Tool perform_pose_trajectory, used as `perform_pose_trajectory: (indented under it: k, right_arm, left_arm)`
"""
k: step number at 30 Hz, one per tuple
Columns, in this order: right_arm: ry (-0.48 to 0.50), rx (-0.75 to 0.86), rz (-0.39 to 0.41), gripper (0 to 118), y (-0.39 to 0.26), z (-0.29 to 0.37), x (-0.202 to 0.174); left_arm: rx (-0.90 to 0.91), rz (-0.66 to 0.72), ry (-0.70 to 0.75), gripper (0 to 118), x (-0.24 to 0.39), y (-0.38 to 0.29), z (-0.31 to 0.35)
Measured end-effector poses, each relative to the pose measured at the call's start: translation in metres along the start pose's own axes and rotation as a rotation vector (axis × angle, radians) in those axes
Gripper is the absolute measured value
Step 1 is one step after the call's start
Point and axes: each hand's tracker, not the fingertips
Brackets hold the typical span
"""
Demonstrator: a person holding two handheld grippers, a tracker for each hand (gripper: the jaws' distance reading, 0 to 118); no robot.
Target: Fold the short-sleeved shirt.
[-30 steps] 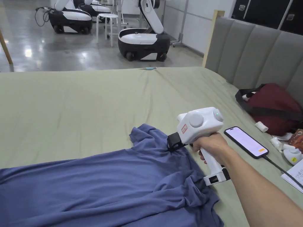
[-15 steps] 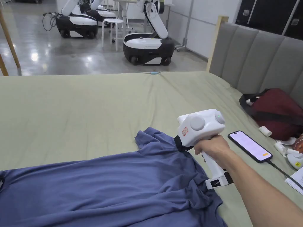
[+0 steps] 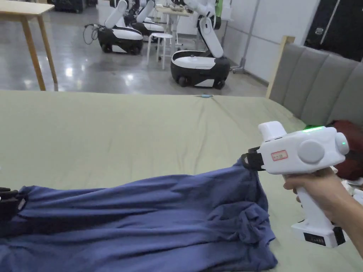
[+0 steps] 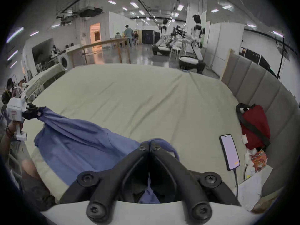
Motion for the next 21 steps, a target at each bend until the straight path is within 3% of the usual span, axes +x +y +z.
perform_pose_trajectory:
  k: [8, 15, 18, 21]
  right_arm:
    - [0.088, 0.044, 0.009, 1, -0.070, 0.081, -0.017]
    - [0.136, -0.061, -0.019, 1, -0.135, 0.089, -0.020]
    - [0.108, -0.145, 0.006, 1, -0.160, 0.078, -0.020]
    - [0.014, -0.229, 0.039, 1, -0.182, 0.058, -0.019]
  left_arm:
    - [0.029, 0.029, -0.032, 2, 0.005, -0.061, 0.062]
    - [0.011, 0.091, -0.075, 2, 0.014, -0.116, 0.076]
    - [-0.018, 0.123, -0.091, 2, 0.018, -0.133, 0.073]
    - [-0.033, 0.145, -0.100, 2, 0.019, -0.145, 0.065]
